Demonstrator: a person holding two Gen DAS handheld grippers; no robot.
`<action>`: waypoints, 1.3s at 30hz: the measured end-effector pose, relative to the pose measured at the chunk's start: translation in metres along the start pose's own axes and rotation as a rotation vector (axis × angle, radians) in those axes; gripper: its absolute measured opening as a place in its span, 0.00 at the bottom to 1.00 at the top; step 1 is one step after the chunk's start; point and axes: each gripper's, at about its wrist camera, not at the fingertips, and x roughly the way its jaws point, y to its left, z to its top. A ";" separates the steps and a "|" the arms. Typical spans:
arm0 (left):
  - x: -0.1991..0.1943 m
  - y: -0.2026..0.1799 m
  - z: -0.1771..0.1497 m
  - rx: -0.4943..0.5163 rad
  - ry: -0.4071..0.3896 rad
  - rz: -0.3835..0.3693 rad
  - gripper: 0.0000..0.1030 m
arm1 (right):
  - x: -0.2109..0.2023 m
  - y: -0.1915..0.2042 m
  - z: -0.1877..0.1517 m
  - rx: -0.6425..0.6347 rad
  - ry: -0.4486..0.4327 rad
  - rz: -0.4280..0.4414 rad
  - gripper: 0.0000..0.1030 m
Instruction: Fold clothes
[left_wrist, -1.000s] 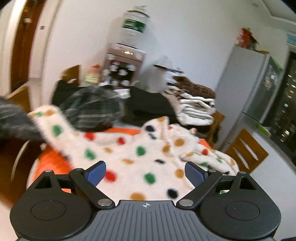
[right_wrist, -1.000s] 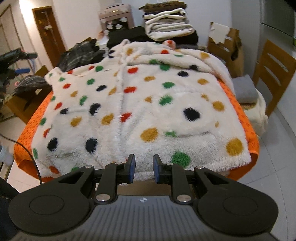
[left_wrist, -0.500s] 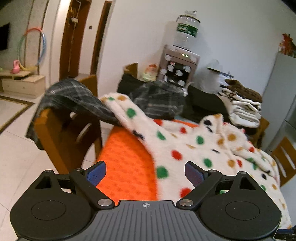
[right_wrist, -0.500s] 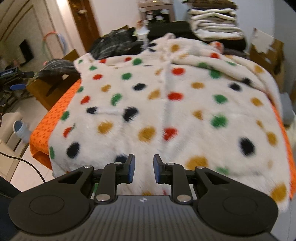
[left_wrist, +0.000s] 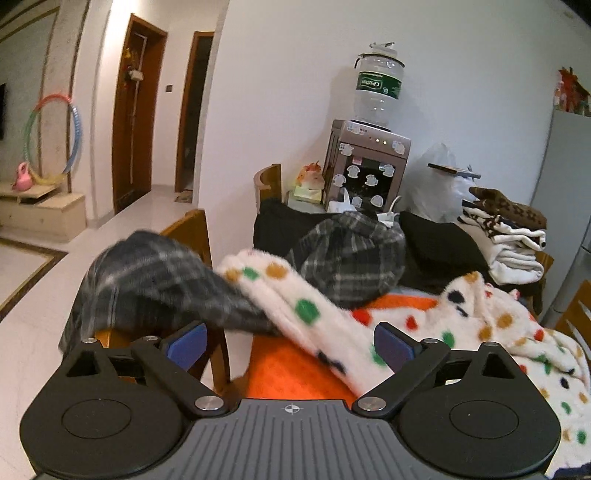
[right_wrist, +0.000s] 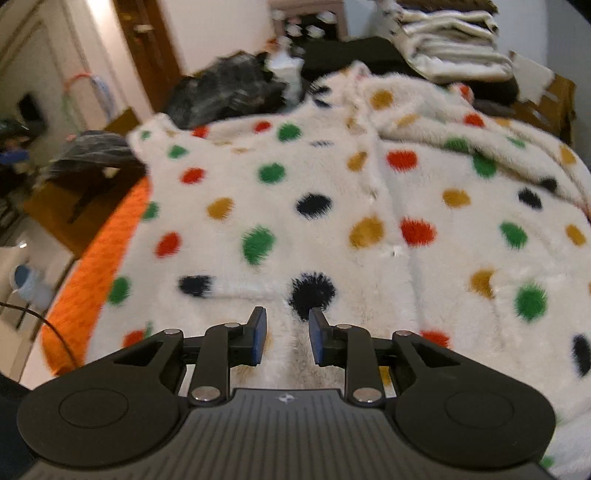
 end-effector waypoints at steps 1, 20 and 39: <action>0.007 0.006 0.005 0.002 0.002 -0.004 0.94 | 0.009 0.000 -0.002 0.019 0.014 -0.025 0.28; 0.225 0.098 0.104 -0.227 0.154 -0.067 0.94 | -0.024 0.055 0.016 0.283 -0.168 -0.321 0.28; 0.361 0.083 0.081 -0.126 0.354 0.125 0.92 | -0.031 0.077 0.035 0.359 -0.193 -0.377 0.28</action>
